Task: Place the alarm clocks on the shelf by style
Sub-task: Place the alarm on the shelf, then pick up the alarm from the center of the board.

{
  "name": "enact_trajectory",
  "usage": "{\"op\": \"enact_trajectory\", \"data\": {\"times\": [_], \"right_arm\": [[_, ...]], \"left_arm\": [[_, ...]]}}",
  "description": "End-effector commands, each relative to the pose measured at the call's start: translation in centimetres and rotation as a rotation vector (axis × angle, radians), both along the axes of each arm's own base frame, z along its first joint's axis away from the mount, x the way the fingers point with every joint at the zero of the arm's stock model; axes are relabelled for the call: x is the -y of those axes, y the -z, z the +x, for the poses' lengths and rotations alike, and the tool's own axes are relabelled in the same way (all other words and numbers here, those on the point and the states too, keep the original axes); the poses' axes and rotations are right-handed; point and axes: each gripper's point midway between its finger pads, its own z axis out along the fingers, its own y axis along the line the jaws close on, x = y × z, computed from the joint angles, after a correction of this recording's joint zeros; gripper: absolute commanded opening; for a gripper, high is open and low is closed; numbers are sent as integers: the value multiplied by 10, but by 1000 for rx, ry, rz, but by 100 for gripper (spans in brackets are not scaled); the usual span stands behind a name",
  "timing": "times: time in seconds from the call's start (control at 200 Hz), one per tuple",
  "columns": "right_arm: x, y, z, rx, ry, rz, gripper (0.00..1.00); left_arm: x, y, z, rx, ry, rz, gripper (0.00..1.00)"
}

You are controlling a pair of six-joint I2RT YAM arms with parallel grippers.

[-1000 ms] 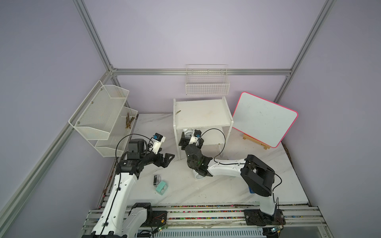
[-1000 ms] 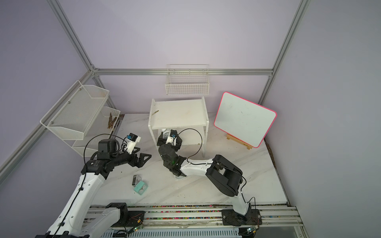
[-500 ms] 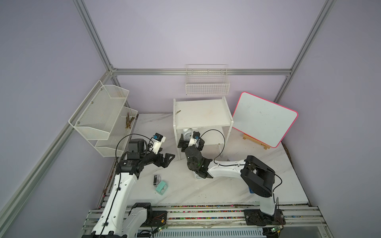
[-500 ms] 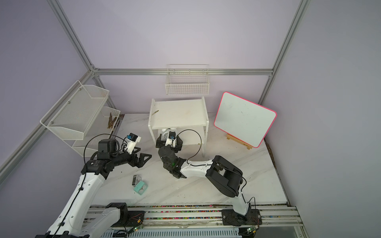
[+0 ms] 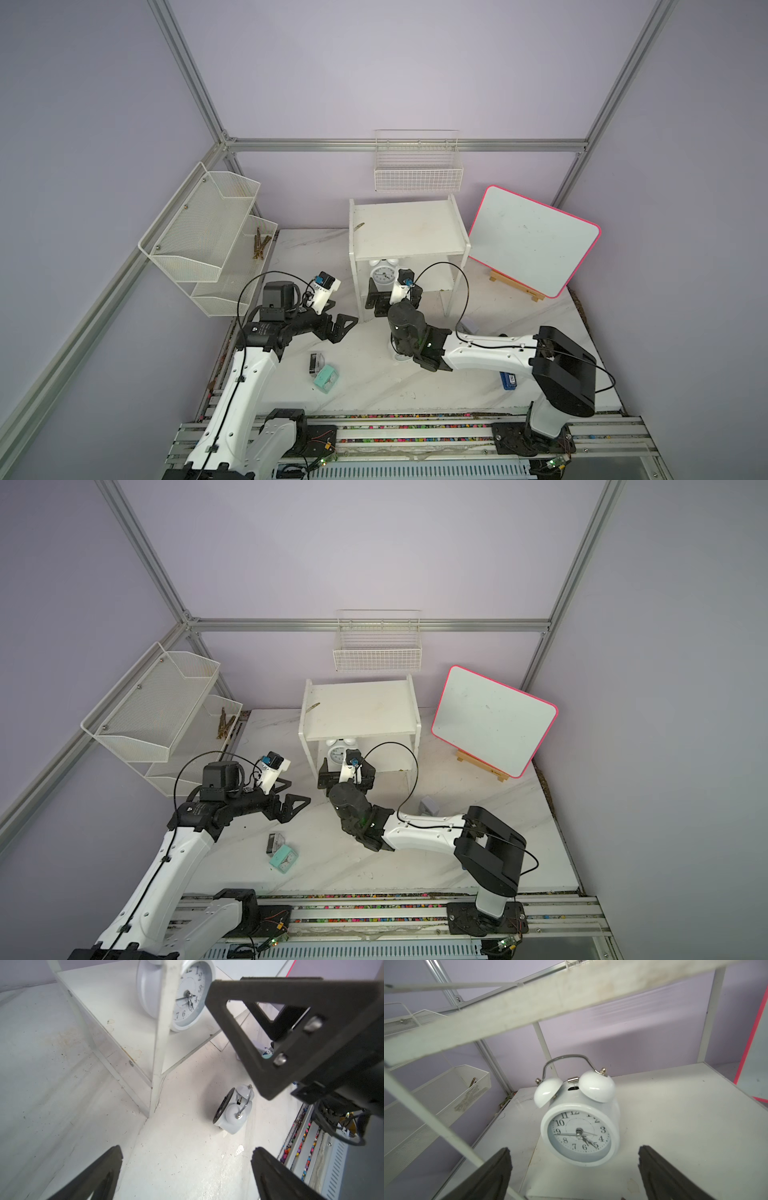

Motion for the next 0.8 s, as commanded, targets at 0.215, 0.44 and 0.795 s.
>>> {"op": "enact_trajectory", "data": {"times": [0.215,0.44,0.795], "right_arm": [[37,29,-61,-208,-212,-63,99],[72,43,-96,-258,-274,-8,99],[81,64,-131,-288,-349,-35,99]], "left_arm": [[67,29,-31,65,310,207,100],[101,51,-23,137,409,375,100],[149,66,6,146,424,423,100]]}}
